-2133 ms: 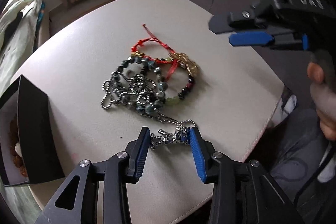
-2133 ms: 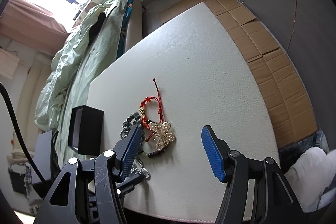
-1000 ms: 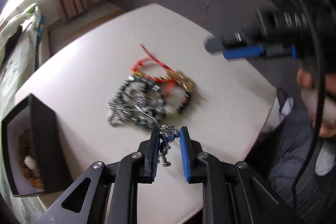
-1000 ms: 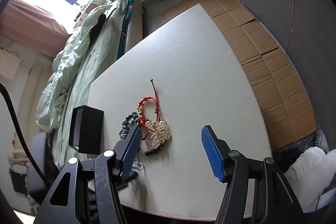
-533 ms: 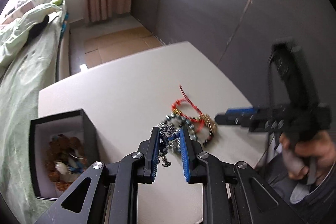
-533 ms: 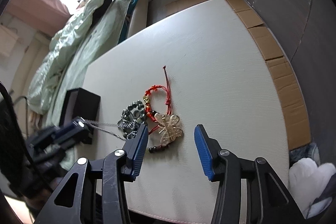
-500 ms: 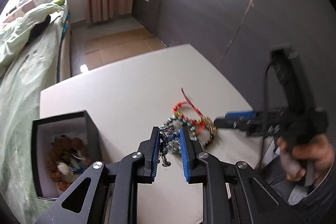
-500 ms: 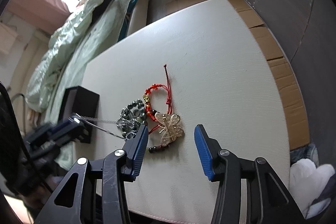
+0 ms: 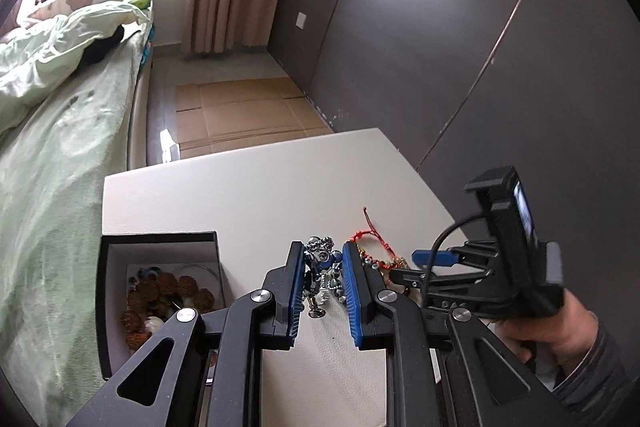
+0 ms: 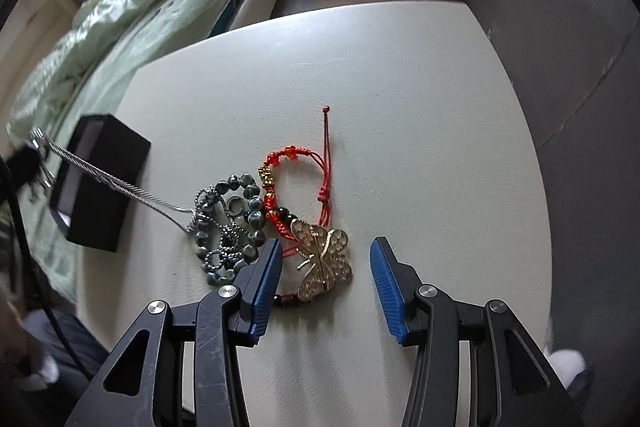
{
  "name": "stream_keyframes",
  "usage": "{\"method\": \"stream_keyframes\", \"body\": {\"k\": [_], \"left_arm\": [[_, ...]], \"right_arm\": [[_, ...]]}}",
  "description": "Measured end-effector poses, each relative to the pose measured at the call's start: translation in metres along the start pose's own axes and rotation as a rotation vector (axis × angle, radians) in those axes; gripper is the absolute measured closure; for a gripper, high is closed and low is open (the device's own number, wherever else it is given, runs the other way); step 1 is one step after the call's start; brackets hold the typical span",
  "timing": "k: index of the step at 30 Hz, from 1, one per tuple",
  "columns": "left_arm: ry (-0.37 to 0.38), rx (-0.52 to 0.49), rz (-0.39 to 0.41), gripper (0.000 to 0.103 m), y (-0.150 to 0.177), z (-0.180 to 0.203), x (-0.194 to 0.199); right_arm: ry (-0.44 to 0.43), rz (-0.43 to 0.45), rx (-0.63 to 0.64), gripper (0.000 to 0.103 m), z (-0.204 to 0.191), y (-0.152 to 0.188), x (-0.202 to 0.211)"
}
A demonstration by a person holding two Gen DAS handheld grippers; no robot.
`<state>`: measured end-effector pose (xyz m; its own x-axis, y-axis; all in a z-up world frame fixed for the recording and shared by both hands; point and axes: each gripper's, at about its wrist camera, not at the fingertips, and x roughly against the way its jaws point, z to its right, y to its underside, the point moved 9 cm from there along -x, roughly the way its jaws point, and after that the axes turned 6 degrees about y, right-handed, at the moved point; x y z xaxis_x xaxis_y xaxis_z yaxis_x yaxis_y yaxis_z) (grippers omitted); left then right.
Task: Organize jewelry
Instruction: 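Pull the silver chain out of the tangle with the left tool, then carry the silver chain into the box with left tool while right carries butterfly pendant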
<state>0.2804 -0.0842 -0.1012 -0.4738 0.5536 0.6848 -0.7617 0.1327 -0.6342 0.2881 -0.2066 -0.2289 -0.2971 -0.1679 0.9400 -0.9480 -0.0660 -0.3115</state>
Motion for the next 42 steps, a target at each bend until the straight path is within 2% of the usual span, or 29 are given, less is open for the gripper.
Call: {"method": "stream_keyframes", "body": {"k": [3,6,9,22,28,42], "left_arm": [[0.002,0.012,0.015,0.083,-0.005,-0.002,0.005],[-0.003,0.015,0.030,0.083,-0.010,-0.004,0.012],[0.001,0.023,0.046,0.083,-0.015,-0.003,0.020],[-0.059,-0.047,0.139,0.083,-0.062,0.014,0.080],[-0.105,-0.082,0.182,0.083,-0.083,0.018,0.114],[-0.210,-0.192,0.289,0.083,-0.124,0.043,0.200]], "right_arm": [[0.061,0.003,0.044,0.078,0.001,0.000,0.000],[0.030,-0.010,0.027,0.081,0.004,0.002,0.002],[0.001,-0.003,-0.003,0.089,0.007,0.003,0.008],[-0.202,0.090,-0.132,0.089,0.012,-0.007,0.045],[-0.297,0.178,-0.152,0.089,-0.006,-0.020,0.067],[-0.425,0.304,-0.138,0.089,-0.052,-0.034,0.100]]}}
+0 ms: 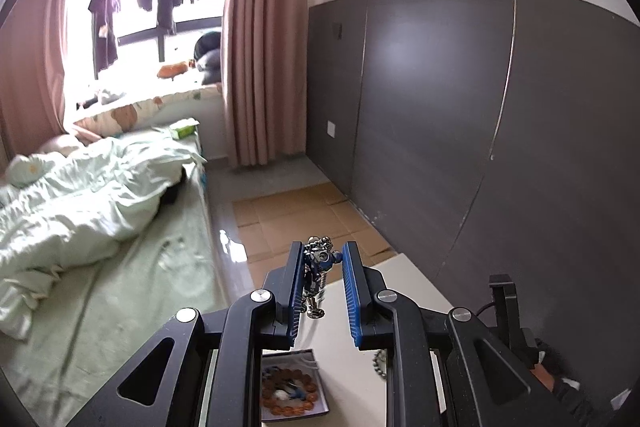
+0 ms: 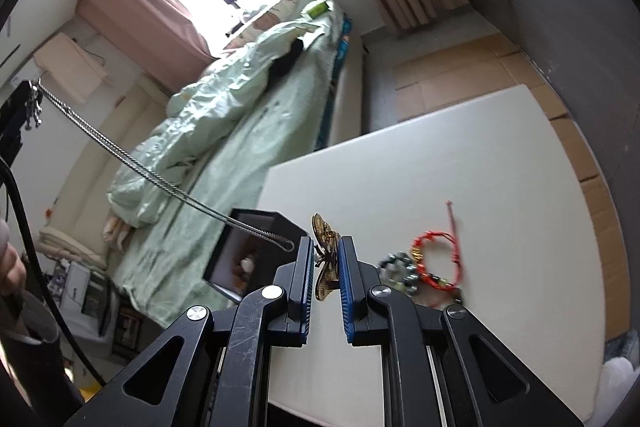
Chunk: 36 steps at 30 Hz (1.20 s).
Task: Organize jewelry
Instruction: 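Carry the silver chain into the box with left tool while right carries butterfly pendant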
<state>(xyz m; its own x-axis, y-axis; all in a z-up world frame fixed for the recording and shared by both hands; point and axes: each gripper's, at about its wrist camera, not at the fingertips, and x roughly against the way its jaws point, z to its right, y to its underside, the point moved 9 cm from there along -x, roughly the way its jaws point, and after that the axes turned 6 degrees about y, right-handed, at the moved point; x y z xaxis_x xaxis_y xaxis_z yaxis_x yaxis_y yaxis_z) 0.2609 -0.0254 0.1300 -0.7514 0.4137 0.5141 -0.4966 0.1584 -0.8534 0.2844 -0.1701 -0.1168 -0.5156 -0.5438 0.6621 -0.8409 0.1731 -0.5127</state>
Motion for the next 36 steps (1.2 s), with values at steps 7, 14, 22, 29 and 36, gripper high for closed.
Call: {"method": "stream_keyframes", "body": {"k": [7,14,22,29,36], "left_arm": [[-0.047,-0.001,0.010,0.083,-0.004,-0.017,0.012],[-0.041,0.028,-0.037,0.083,0.026,-0.028,-0.007],[-0.048,0.131,-0.135,0.083,0.102,-0.055,-0.064],[-0.033,0.274,-0.210,0.083,0.182,-0.065,-0.113],[-0.054,0.347,-0.256,0.080,0.205,-0.075,-0.121]], "right_arm": [[-0.032,0.003,0.022,0.089,-0.021,0.000,-0.008],[-0.050,0.006,0.034,0.089,-0.030,0.002,-0.011],[-0.075,0.044,0.018,0.089,-0.038,-0.003,-0.012],[-0.088,0.063,-0.004,0.089,-0.046,-0.007,-0.017],[-0.102,0.052,-0.017,0.089,-0.054,-0.007,-0.027]]}}
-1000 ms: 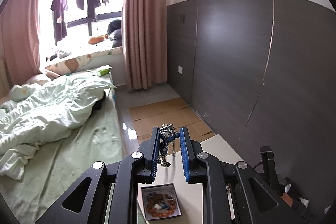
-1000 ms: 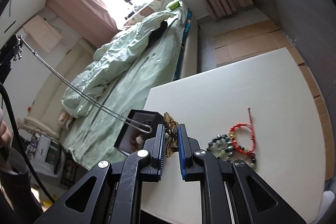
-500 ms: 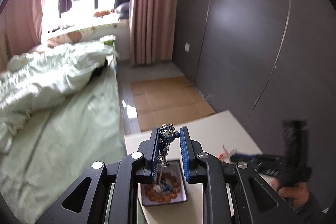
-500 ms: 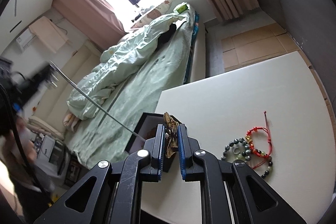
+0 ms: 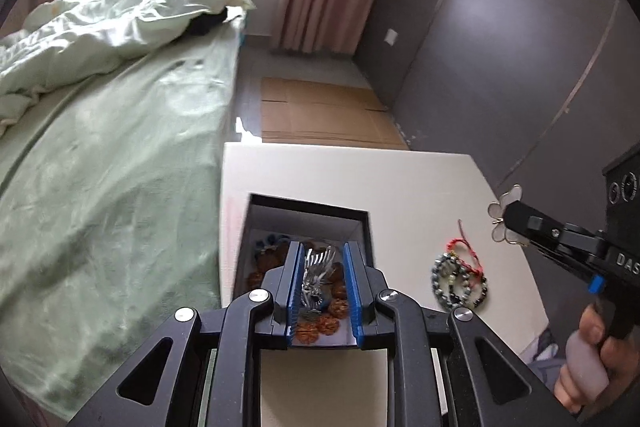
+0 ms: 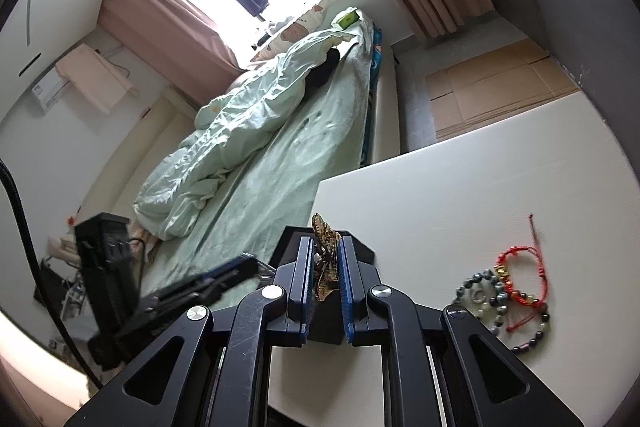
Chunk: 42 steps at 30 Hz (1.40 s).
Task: Organize jewelry
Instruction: 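Carry the silver chain into the box with left tool while right carries butterfly pendant, then grasp the blue-green bead bracelet with the left tool while the right grasps red bracelet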
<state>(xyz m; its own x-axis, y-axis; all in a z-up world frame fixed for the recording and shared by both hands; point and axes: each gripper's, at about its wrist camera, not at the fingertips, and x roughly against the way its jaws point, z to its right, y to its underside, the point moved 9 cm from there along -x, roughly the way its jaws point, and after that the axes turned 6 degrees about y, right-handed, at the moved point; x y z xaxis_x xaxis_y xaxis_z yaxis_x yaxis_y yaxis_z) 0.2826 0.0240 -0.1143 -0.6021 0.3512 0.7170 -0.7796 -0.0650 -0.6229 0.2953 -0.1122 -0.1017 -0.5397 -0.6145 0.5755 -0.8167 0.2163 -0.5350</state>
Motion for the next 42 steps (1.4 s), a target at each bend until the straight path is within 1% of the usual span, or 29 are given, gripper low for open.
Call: {"method": "stream_keyframes", "body": {"k": [1,2,3,4,5,7,9,12,15,17,20,21,22,23,24,25,26,29,32,35,38,39,41,42], "left_arm": [[-0.004,0.004,0.012,0.065,0.001,-0.002,0.003],[0.001,0.017,0.028,0.032,0.000,-0.004,0.007],[0.016,0.033,0.046,0.017,-0.001,-0.006,0.011],[0.029,0.045,0.063,0.005,-0.003,-0.008,0.014],[0.040,0.061,0.099,0.005,-0.005,-0.011,0.022],[0.035,0.071,0.132,0.005,-0.007,-0.015,0.031],[0.031,0.105,0.156,0.005,-0.004,-0.024,0.038],[0.045,0.163,0.173,0.005,-0.002,-0.035,0.045],[0.032,0.203,0.215,0.005,-0.003,-0.049,0.056],[0.018,0.220,0.226,0.005,-0.004,-0.056,0.060],[0.018,0.254,0.224,0.005,-0.003,-0.065,0.060],[0.017,0.260,0.221,0.005,-0.003,-0.067,0.059],[0.016,0.263,0.220,0.005,-0.002,-0.068,0.059],[0.009,0.270,0.215,0.005,-0.001,-0.071,0.058],[0.008,0.276,0.212,0.005,0.000,-0.073,0.057],[0.014,0.280,0.210,0.005,0.000,-0.073,0.058],[0.018,0.282,0.209,0.005,0.000,-0.072,0.057],[0.019,0.266,0.206,0.005,0.000,-0.068,0.057],[0.007,0.217,0.217,0.005,-0.002,-0.057,0.059],[0.000,0.173,0.220,0.005,-0.005,-0.046,0.057],[0.010,0.137,0.209,0.005,-0.005,-0.034,0.052],[0.011,0.123,0.205,0.005,-0.005,-0.030,0.051],[0.021,0.090,0.198,0.005,-0.005,-0.020,0.048],[0.026,0.073,0.196,0.005,-0.005,-0.014,0.046]], "right_arm": [[-0.005,0.000,-0.001,0.089,-0.002,0.000,-0.001],[-0.011,0.000,-0.003,0.089,-0.003,0.001,-0.002],[-0.021,0.000,-0.007,0.089,-0.007,0.002,-0.004],[-0.035,-0.002,-0.012,0.089,-0.011,0.002,-0.007],[-0.044,-0.003,-0.014,0.089,-0.014,0.003,-0.009],[-0.063,-0.006,-0.021,0.089,-0.020,0.004,-0.013],[-0.096,-0.017,-0.035,0.089,-0.026,0.006,-0.018],[-0.129,-0.031,-0.050,0.089,-0.035,0.010,-0.026],[-0.167,-0.057,-0.060,0.089,-0.044,0.013,-0.038],[-0.176,-0.073,-0.064,0.089,-0.049,0.016,-0.048],[-0.178,-0.102,-0.066,0.089,-0.055,0.022,-0.062],[-0.184,-0.125,-0.066,0.089,-0.058,0.025,-0.066],[-0.190,-0.157,-0.067,0.086,-0.060,0.029,-0.071],[-0.184,-0.176,-0.069,0.073,-0.061,0.032,-0.075],[-0.163,-0.197,-0.069,0.062,-0.060,0.035,-0.078],[-0.134,-0.204,-0.067,0.045,-0.056,0.037,-0.079],[-0.116,-0.198,-0.067,0.041,-0.054,0.037,-0.079],[-0.074,-0.175,-0.071,0.041,-0.043,0.035,-0.070],[-0.034,-0.165,-0.071,0.041,-0.034,0.033,-0.061],[0.005,-0.159,-0.041,0.041,-0.026,0.031,-0.051],[0.050,-0.156,-0.010,0.040,-0.014,0.028,-0.039],[0.061,-0.153,-0.003,0.040,-0.008,0.026,-0.034],[0.082,-0.147,0.002,0.034,0.003,0.023,-0.025],[0.106,-0.136,0.006,0.034,0.011,0.020,-0.019]]}}
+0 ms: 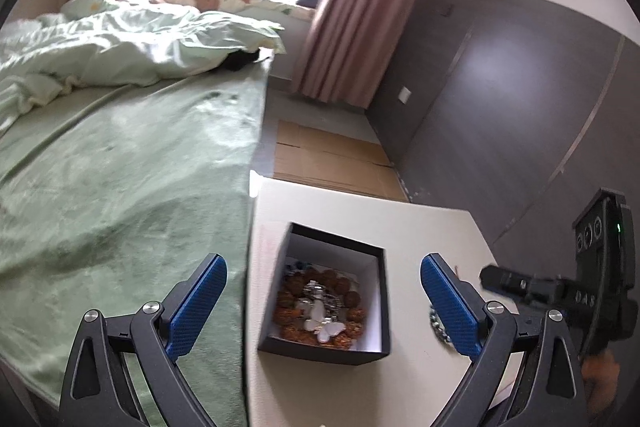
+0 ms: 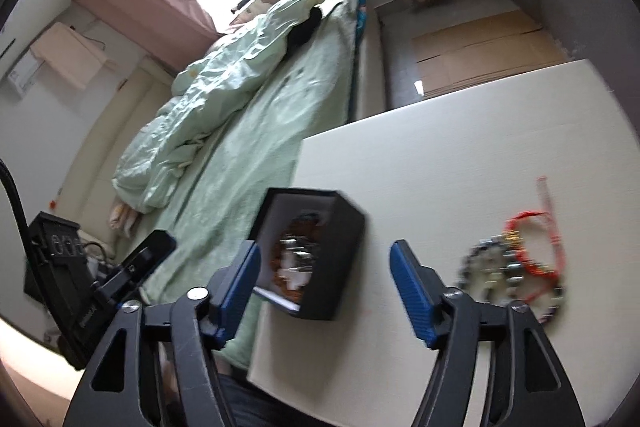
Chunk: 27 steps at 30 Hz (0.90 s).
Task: Organize jewelry
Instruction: 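Grasp the blue-green bead bracelet with the left tool while the right grasps red bracelet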
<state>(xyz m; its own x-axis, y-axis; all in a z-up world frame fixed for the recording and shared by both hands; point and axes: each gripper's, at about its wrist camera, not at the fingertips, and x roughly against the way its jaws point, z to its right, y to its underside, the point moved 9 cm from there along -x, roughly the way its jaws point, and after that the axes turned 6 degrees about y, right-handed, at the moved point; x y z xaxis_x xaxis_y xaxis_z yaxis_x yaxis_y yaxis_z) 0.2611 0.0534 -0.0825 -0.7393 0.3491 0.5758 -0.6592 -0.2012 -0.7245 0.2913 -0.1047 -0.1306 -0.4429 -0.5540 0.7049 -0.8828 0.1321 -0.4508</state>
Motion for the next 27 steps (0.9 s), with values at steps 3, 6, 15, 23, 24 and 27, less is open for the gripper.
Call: {"method": "stream_keyframes", "body": {"k": [3,6,15,23,24,27], "left_arm": [[0.020,-0.052,-0.030,0.007,0.003,0.017,-0.008],[0.062,-0.082,-0.069,0.012,0.007,0.036,-0.018],[0.143,-0.220,-0.225,0.022,0.029,0.091,-0.052],[0.161,-0.279,-0.395,0.039,0.055,0.111,-0.093],[0.157,-0.282,-0.407,0.040,0.057,0.112,-0.097],[0.148,-0.303,-0.449,0.041,0.066,0.115,-0.110]], "right_arm": [[0.070,0.027,0.005,0.034,0.025,-0.005,0.017],[0.094,0.026,-0.018,0.034,0.050,-0.005,0.030],[0.178,0.043,-0.057,0.034,0.106,-0.002,0.058],[0.189,0.036,-0.088,0.034,0.131,0.002,0.070],[0.189,0.035,-0.088,0.034,0.132,0.003,0.070],[0.197,0.029,-0.094,0.034,0.136,0.004,0.070]]}}
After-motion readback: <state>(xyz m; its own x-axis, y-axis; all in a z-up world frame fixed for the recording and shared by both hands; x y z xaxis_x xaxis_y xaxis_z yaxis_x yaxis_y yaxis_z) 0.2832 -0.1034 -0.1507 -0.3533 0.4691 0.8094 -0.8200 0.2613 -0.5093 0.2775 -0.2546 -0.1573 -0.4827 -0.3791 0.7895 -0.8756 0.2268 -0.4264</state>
